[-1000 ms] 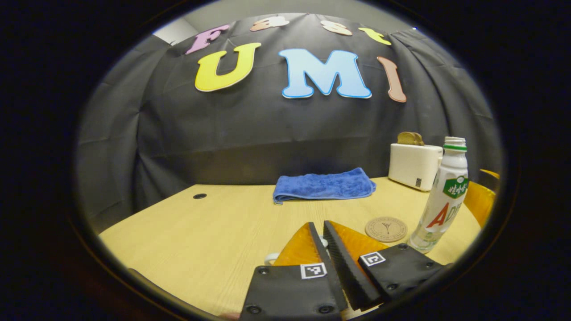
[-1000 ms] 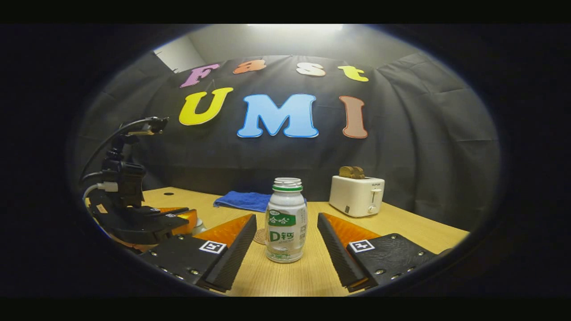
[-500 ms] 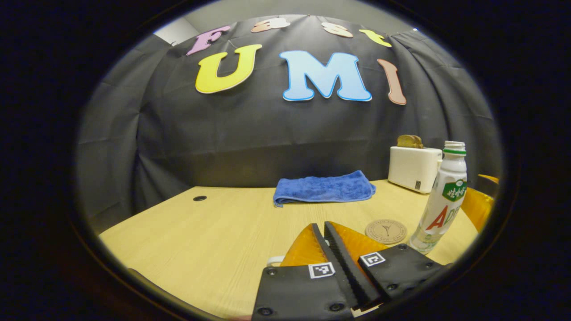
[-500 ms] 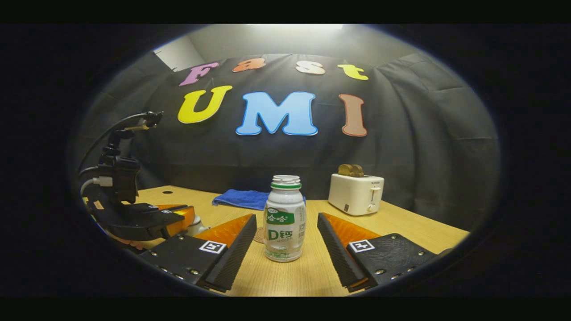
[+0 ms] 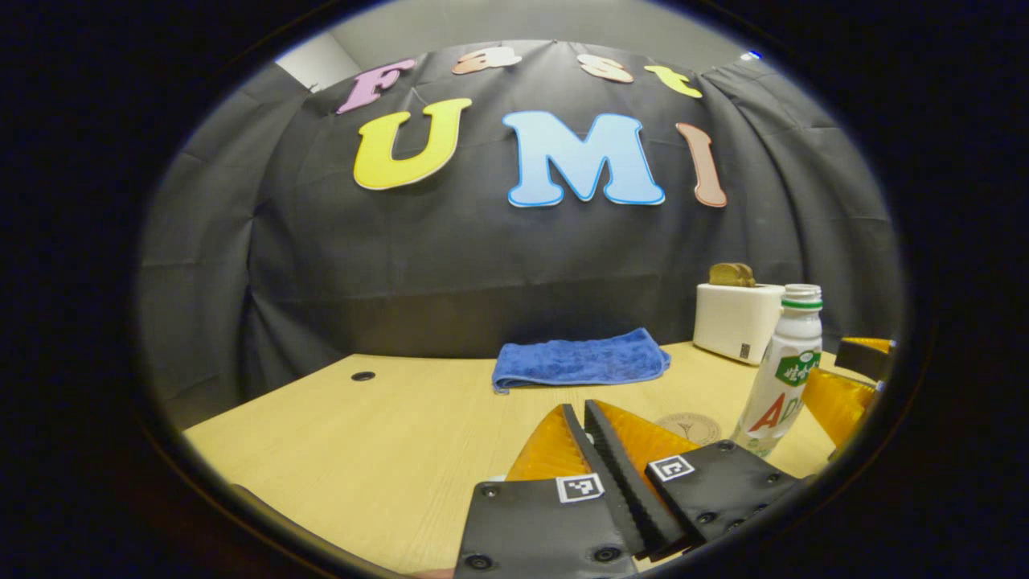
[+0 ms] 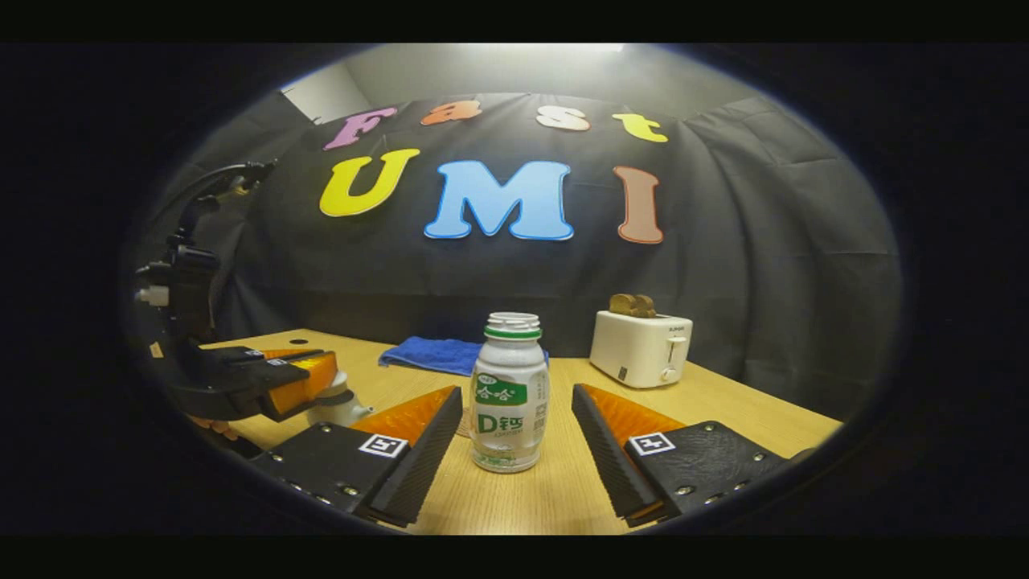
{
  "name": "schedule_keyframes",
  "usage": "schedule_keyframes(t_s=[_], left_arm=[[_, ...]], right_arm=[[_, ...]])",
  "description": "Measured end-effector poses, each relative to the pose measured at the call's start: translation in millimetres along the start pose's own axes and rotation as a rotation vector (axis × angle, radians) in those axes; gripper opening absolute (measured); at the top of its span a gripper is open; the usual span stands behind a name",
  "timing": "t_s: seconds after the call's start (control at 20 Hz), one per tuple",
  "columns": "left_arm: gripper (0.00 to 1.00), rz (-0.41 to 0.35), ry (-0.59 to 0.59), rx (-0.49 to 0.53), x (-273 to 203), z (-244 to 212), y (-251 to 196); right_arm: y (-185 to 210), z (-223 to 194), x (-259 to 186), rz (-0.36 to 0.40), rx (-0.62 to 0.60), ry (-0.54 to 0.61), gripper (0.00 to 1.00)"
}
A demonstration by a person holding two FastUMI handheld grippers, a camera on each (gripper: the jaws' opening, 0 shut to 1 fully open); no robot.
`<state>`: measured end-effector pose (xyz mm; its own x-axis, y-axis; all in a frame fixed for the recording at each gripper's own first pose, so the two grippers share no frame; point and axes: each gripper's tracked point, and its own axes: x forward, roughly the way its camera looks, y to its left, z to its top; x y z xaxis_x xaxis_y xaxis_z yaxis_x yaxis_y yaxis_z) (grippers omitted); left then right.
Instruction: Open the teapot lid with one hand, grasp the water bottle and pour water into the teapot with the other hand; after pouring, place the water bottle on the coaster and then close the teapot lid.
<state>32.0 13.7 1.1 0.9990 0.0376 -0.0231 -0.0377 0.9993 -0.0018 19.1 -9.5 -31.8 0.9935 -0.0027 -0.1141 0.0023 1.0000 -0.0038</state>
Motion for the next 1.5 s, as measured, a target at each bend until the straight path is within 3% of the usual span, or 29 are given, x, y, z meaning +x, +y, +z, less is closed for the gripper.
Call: schedule_keyframes(t_s=[0.05, 0.1, 0.35, 0.4, 1.1, 1.5], left_arm=[[0.25, 0.001, -0.002, 0.0, -2, 1, 1], [0.25, 0.001, -0.005, -0.002, -4, 4, 3], [1.0, 0.003, -0.008, -0.024, -13, 10, 15], [0.08, 0.003, -0.007, -0.028, -16, 10, 18], [0.08, 0.035, 0.019, -0.052, -37, -5, 45], [0.08, 0.046, 0.021, -0.053, -37, -8, 52]], right_arm=[[0, -2, 1, 0.001, 0.003, 0.007, 0.85], [1, -3, 3, 0.003, 0.004, 0.014, 0.85], [2, -10, 12, 0.013, 0.003, 0.043, 0.85], [2, -11, 13, 0.014, 0.0, 0.048, 0.85], [6, -51, 44, 0.049, 0.02, 0.168, 0.85], [7, -54, 50, 0.052, 0.007, 0.163, 0.85]])
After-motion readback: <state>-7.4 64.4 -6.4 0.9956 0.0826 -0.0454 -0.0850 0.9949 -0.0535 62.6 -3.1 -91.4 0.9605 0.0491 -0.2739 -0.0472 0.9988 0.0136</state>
